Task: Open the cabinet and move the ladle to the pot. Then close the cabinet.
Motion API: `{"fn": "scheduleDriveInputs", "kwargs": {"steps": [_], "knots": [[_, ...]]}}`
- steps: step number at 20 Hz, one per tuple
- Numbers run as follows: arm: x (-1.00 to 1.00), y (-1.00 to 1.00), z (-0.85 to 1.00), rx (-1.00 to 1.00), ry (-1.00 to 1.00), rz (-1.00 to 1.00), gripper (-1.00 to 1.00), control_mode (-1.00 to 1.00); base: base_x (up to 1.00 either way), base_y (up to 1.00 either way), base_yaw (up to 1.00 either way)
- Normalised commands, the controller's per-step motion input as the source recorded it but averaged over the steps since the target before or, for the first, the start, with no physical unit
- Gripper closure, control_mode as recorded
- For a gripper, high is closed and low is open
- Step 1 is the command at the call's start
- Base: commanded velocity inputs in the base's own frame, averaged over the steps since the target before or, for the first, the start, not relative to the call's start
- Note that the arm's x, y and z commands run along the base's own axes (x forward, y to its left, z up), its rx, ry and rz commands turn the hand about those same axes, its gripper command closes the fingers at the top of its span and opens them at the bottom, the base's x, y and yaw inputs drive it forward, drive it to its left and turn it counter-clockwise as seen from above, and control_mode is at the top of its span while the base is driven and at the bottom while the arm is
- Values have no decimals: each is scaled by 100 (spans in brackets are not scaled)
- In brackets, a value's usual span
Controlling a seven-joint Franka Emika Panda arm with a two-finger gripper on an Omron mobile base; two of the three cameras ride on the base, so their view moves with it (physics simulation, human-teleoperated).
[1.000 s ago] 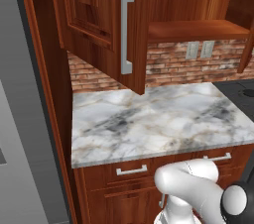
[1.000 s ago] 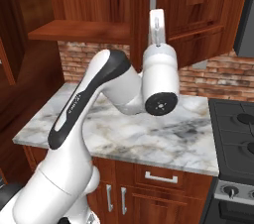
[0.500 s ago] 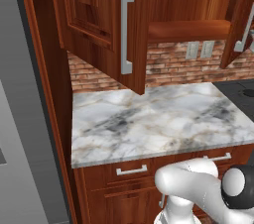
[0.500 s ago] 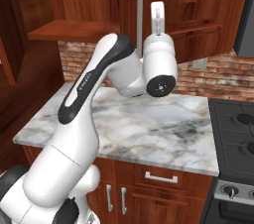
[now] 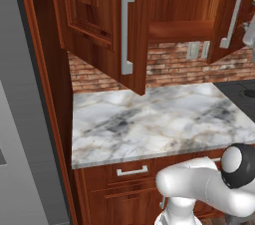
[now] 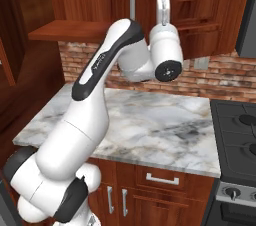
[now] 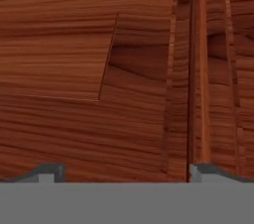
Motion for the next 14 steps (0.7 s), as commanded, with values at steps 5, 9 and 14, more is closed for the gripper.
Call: {"fn": "scheduleDriveInputs", "kwargs": {"steps": [5,9,14], "knots": [[61,0,-1,0,0,1,-100,-100,0,0,0],[62,0,-9,0,0,1,-100,-100,0,0,0],[64,0,-17,0,0,0,-100,-100,0,0,0]]}}
